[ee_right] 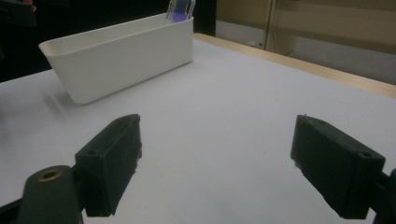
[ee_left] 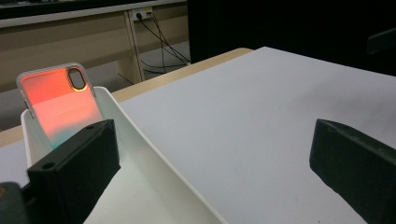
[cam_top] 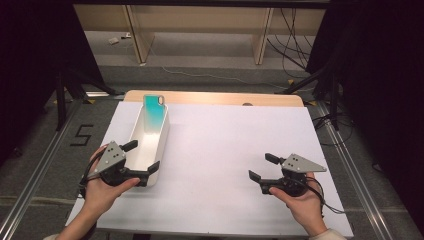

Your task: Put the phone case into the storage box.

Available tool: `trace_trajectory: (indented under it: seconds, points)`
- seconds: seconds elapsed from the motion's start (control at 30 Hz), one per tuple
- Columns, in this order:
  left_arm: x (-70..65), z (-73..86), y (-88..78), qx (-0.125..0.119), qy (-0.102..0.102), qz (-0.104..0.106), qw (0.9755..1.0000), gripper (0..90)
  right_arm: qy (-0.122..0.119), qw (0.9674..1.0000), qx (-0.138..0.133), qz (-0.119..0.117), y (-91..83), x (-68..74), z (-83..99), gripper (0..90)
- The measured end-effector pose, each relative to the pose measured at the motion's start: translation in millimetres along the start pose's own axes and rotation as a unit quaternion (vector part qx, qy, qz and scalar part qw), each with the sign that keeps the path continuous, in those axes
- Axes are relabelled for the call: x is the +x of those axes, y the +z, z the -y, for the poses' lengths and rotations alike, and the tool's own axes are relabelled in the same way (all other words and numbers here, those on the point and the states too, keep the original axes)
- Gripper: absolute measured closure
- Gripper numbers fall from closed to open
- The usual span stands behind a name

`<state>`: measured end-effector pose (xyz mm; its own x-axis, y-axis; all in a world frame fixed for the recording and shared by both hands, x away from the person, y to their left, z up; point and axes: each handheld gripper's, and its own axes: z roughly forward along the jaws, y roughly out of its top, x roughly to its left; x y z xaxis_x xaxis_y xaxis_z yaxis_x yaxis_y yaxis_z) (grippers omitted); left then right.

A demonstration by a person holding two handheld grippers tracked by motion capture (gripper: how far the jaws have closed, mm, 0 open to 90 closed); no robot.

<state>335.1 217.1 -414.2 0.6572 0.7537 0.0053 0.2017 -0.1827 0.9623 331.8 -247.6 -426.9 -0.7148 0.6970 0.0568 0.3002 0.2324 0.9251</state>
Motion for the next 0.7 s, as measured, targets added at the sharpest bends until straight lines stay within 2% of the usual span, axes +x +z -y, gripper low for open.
trace_trajectory:
  seconds: [0.13,0.2,0.27,0.33,0.37,0.6,0.67,0.7]
  points:
    - [-2.0,4.4,-1.4,0.002,0.000,0.000,1.0000,1.1,0.001,1.0000,0.001,0.000,0.1,-0.2,0.0,17.5]
    - [-2.3,4.9,-1.4,0.002,-0.001,0.000,1.0000,1.1,0.000,0.9999,-0.012,-0.001,2.1,-0.4,0.7,17.5]
    - [-2.1,5.6,-1.1,0.002,-0.002,0.000,1.0000,1.1,0.007,0.9999,-0.013,-0.008,2.6,0.3,0.7,17.5]
    - [-2.2,6.5,-0.8,0.003,-0.002,0.001,1.0000,1.1,0.003,0.9999,-0.015,-0.005,2.8,0.3,0.9,17.4]
    - [-2.5,6.9,-0.5,0.003,-0.003,0.002,1.0000,1.1,0.001,1.0000,0.002,-0.003,-0.1,0.2,-0.2,17.4]
    - [-4.2,8.0,0.4,0.002,-0.005,0.003,1.0000,0.7,0.001,1.0000,0.003,-0.004,0.0,0.1,-0.1,17.0]
    - [-4.9,7.9,0.4,0.001,-0.004,0.003,1.0000,0.6,0.007,0.9998,-0.013,-0.010,2.9,0.5,0.9,16.9]
    - [-5.3,7.8,0.5,0.000,-0.004,0.003,1.0000,0.6,0.005,0.9999,-0.012,-0.006,2.4,0.2,0.6,16.9]
